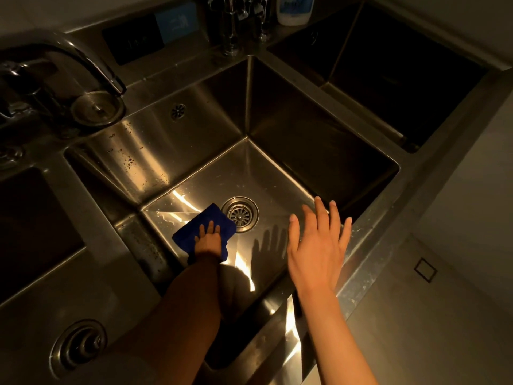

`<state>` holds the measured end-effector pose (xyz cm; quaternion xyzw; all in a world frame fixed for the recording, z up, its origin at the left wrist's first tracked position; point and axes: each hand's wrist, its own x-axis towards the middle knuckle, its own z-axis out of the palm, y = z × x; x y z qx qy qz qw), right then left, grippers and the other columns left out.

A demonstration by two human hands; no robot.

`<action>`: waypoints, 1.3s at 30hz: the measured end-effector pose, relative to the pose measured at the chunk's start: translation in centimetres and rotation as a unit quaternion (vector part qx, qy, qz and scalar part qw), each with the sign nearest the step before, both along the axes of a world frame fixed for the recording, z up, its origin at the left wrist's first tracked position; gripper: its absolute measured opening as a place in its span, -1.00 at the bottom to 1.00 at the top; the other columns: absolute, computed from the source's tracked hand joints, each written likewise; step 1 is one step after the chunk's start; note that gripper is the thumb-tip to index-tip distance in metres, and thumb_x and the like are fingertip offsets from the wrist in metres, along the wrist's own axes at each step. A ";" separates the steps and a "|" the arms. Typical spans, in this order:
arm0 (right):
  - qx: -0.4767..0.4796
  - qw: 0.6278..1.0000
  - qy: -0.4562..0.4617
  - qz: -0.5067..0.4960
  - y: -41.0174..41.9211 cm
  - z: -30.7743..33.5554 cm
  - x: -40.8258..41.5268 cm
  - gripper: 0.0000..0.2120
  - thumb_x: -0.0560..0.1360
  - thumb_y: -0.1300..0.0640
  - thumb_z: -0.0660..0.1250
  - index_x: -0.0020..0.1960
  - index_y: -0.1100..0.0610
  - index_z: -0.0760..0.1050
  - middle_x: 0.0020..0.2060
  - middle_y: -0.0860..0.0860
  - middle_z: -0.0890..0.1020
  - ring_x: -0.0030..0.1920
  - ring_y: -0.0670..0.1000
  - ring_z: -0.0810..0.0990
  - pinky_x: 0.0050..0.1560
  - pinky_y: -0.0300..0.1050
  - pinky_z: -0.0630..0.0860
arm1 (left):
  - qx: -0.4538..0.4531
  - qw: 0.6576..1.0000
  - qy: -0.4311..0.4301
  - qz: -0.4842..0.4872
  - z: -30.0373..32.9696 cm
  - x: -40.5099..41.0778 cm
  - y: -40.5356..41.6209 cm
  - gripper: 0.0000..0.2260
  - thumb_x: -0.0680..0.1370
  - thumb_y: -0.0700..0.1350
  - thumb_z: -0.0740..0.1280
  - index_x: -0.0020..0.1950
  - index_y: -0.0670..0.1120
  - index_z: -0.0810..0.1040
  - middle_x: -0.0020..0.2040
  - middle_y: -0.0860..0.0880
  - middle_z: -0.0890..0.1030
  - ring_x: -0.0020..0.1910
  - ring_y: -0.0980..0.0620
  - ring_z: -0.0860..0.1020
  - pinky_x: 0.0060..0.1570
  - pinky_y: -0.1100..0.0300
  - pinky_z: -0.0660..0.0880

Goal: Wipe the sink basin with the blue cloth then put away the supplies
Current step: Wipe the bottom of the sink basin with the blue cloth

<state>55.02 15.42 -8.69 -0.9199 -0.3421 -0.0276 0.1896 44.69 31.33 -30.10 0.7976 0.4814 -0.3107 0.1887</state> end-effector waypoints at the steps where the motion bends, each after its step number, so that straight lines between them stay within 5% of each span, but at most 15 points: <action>1: 0.002 1.000 -0.001 0.001 0.0 0.0 0.0 -0.64 0.57 -0.01 0.12 0.24 0.16 0.47 0.34 0.12 0.41 0.43 0.11 0.19 0.44 0.13 -0.07 | 0.011 1.000 -0.004 -0.003 -0.1 0.0 0.4 -0.43 0.64 -0.07 0.15 0.57 -0.06 -0.07 0.58 -0.08 -0.14 0.55 -0.17 -0.11 0.50 -0.10 0.04; 39: -0.005 1.000 -0.008 0.006 0.0 0.0 0.0 -0.54 0.56 -0.05 0.00 0.26 0.18 0.45 0.33 0.14 0.41 0.42 0.11 0.19 0.44 0.08 -0.11 | 0.047 0.999 -0.004 -0.010 -0.1 0.0 3.2 -0.35 0.59 -0.20 0.26 0.57 -0.06 -0.03 0.58 -0.06 -0.10 0.55 -0.16 -0.06 0.50 -0.09 0.09</action>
